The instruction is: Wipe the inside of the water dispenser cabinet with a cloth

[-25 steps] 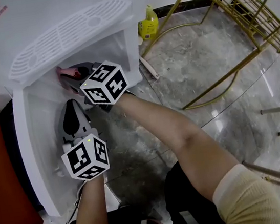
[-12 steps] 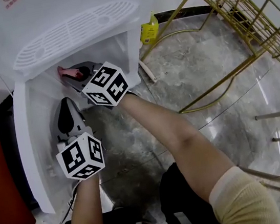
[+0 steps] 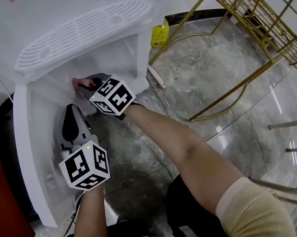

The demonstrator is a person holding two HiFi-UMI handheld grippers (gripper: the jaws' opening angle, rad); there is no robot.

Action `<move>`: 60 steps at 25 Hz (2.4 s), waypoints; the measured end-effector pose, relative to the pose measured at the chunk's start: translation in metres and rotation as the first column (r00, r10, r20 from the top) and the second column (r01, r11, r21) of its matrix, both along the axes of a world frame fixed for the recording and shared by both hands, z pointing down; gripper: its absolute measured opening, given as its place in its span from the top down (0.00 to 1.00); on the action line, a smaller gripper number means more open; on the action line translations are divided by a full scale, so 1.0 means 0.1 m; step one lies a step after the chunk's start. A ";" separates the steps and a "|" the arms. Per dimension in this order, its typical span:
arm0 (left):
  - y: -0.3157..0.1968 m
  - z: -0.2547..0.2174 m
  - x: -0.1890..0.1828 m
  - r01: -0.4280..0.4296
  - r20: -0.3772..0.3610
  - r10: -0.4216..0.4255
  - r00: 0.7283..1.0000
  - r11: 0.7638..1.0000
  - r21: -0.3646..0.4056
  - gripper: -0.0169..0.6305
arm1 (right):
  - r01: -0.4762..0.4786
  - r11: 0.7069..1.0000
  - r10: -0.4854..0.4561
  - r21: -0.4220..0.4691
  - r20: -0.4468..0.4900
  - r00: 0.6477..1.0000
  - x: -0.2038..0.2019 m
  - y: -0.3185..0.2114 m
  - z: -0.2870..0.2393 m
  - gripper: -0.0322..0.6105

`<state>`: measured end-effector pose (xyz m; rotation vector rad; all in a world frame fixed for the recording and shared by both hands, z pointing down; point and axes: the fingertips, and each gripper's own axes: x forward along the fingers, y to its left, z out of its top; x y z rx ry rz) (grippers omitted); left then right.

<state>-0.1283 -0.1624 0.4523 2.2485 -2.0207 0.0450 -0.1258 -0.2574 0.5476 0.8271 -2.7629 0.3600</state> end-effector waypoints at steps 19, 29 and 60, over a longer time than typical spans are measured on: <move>-0.04 0.09 0.05 -0.032 -0.031 0.031 0.999 0.999 -0.030 0.95 | -0.008 0.994 0.061 0.105 -0.514 0.855 0.25 -0.02 0.79 0.90; -0.11 0.27 0.28 -0.074 -0.049 0.070 0.996 0.994 -0.085 0.95 | -0.140 0.982 0.187 0.125 -0.569 0.801 0.88 -0.13 0.82 0.90; -0.42 0.67 0.51 -0.073 -0.082 0.062 0.995 0.986 -0.147 0.95 | -0.310 0.920 0.379 0.241 -0.753 0.538 1.71 -0.05 0.70 0.90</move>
